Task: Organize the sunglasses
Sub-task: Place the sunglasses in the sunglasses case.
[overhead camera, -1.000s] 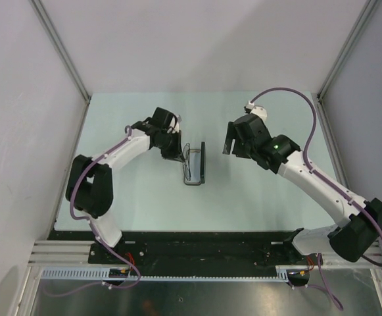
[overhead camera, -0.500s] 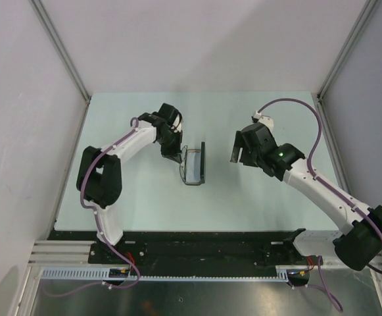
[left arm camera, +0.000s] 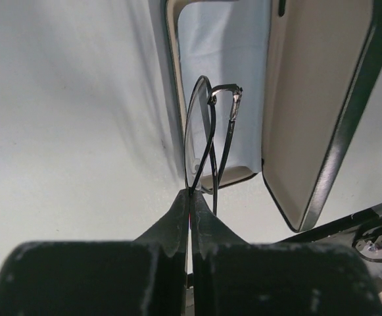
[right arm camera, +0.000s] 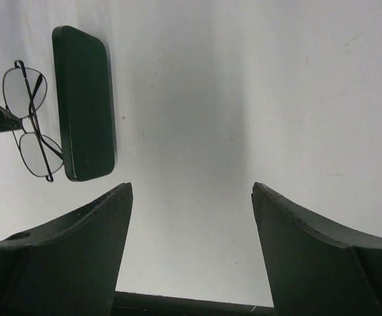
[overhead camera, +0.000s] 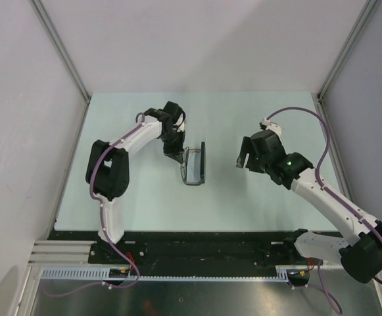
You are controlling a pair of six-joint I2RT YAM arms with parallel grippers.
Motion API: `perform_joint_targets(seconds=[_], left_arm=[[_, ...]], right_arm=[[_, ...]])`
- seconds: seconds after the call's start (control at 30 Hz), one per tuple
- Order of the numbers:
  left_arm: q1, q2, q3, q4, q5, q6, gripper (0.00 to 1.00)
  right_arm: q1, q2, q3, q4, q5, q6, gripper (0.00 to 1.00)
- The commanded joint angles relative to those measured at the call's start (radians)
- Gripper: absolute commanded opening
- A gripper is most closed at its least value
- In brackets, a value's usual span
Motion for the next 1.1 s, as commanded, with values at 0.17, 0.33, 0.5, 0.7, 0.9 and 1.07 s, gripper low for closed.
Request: perform_joint_targets(seconds=[0.17,0.33,0.5,0.7,0.9,1.07], left_arm=[[-0.004,0.035,0.118,-0.055,0.023,0.008,0.00],[-0.005,0.063,0.133,-0.063,0.014,0.005,0.00],[-0.005,0.103,0.167,-0.078,0.009,0.009,0.01],[-0.005,0.133,0.199,-0.093,-0.001,0.011,0.00],[-0.005,0.140,0.207,-0.107,-0.041,0.011,0.01],[-0.005,0.158,0.216,-0.118,-0.037,0.006,0.00]], right_arm=[[-0.043,-0.062,-0.054,0.047,-0.032,0.002,0.78],[-0.068,-0.074,-0.078,0.055,-0.047,0.001,0.78],[-0.089,-0.085,-0.104,0.061,-0.063,-0.002,0.78],[-0.114,-0.093,-0.123,0.069,-0.080,-0.007,0.78],[-0.126,-0.093,-0.134,0.077,-0.092,-0.008,0.78],[-0.132,-0.099,-0.146,0.078,-0.095,-0.007,0.78]])
